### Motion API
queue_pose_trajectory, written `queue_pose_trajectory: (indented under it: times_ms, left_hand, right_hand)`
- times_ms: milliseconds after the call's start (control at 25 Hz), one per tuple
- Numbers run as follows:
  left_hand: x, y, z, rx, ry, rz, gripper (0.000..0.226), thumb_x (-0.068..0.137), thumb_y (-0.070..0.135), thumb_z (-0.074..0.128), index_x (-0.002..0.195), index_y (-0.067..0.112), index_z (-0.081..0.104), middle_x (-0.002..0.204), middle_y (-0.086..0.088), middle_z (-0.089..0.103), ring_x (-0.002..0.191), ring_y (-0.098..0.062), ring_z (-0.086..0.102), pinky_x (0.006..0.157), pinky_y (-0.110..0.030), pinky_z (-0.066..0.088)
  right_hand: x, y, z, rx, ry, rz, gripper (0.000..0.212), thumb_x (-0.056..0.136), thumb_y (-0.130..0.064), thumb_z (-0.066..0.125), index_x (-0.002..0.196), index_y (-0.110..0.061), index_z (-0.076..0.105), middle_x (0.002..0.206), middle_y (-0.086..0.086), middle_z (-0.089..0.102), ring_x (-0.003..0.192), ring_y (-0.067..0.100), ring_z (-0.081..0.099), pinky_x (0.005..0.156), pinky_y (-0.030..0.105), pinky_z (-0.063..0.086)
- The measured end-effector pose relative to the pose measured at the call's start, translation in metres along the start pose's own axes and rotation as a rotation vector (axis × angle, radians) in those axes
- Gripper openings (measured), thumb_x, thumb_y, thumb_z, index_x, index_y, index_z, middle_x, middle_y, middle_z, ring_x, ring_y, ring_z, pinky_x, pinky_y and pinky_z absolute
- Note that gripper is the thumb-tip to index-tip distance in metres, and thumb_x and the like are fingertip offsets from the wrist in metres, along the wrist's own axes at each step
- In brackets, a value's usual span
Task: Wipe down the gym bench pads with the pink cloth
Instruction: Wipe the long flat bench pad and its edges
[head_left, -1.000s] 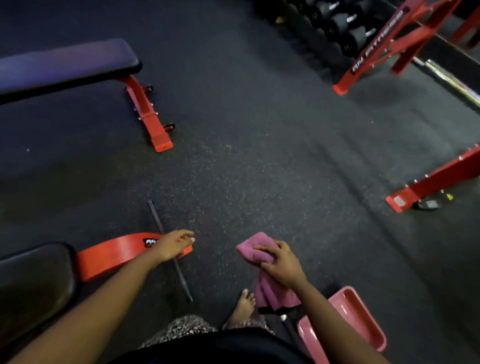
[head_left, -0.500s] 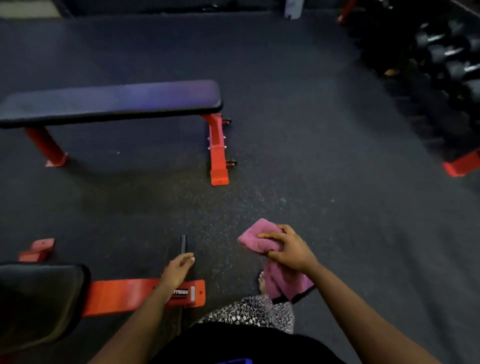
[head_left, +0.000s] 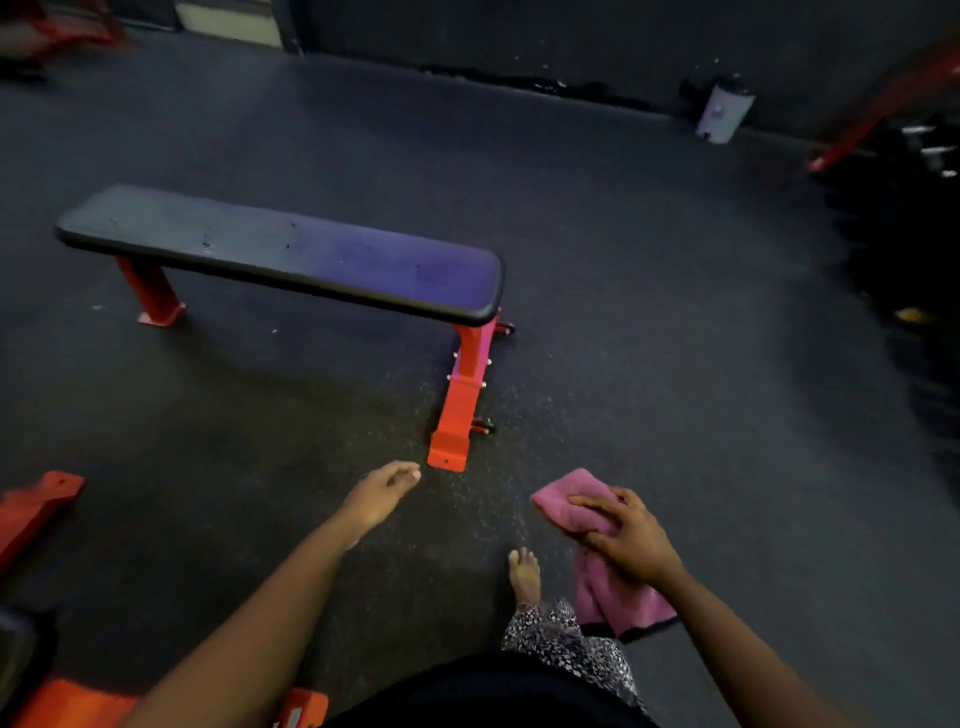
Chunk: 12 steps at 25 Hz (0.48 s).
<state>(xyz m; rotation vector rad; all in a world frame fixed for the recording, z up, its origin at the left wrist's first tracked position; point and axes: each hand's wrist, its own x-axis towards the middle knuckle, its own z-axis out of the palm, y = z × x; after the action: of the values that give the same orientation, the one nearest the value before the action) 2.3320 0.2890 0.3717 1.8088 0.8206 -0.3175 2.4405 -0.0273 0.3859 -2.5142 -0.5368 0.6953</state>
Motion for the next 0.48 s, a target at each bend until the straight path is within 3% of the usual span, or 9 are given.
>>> queue_pose_trajectory:
  times_ms: [80, 240, 360, 480]
  left_hand:
    - [0.016, 0.001, -0.008, -0.072, 0.059, -0.098, 0.030, 0.095, 0.031, 0.047, 0.122, 0.021, 0.056, 0.125, -0.002, 0.056, 0.119, -0.021, 0.052, 0.090, -0.030, 0.038]
    - [0.019, -0.018, -0.036, -0.277, 0.271, -0.315, 0.024, 0.096, 0.025, 0.047, 0.117, 0.018, 0.057, 0.126, -0.005, 0.057, 0.115, -0.023, 0.053, 0.087, -0.031, 0.040]
    - [0.022, -0.042, -0.061, -0.514, 0.518, -0.479, 0.018, 0.096, 0.017, 0.047, 0.111, 0.015, 0.057, 0.110, -0.003, 0.060, 0.095, -0.016, 0.054, 0.071, -0.020, 0.046]
    - [0.026, -0.059, -0.084, -0.618, 0.641, -0.538, 0.027, 0.096, 0.018, 0.046, 0.120, 0.009, 0.055, 0.109, -0.003, 0.054, 0.095, -0.016, 0.050, 0.068, -0.024, 0.035]
  right_hand:
    - [0.063, -0.010, -0.016, 0.002, -0.043, -0.079, 0.057, 0.065, -0.048, 0.062, 0.122, -0.039, 0.058, 0.128, 0.004, 0.044, 0.117, 0.021, 0.051, 0.093, 0.021, 0.035]
    - [0.195, -0.067, -0.033, -0.143, -0.215, -0.303, 0.051, 0.079, -0.024, 0.069, 0.126, -0.036, 0.056, 0.133, 0.007, 0.040, 0.121, 0.023, 0.048, 0.097, 0.024, 0.035]
    - [0.286, -0.142, -0.011, -0.256, -0.448, -0.487, 0.059, 0.069, -0.040, 0.059, 0.127, -0.033, 0.055, 0.136, 0.009, 0.041, 0.126, 0.023, 0.044, 0.101, 0.025, 0.034]
    - [0.337, -0.208, 0.008, -0.308, -0.543, -0.650, 0.073, 0.057, -0.056, 0.045, 0.126, -0.033, 0.056, 0.136, 0.010, 0.042, 0.127, 0.023, 0.042, 0.103, 0.027, 0.033]
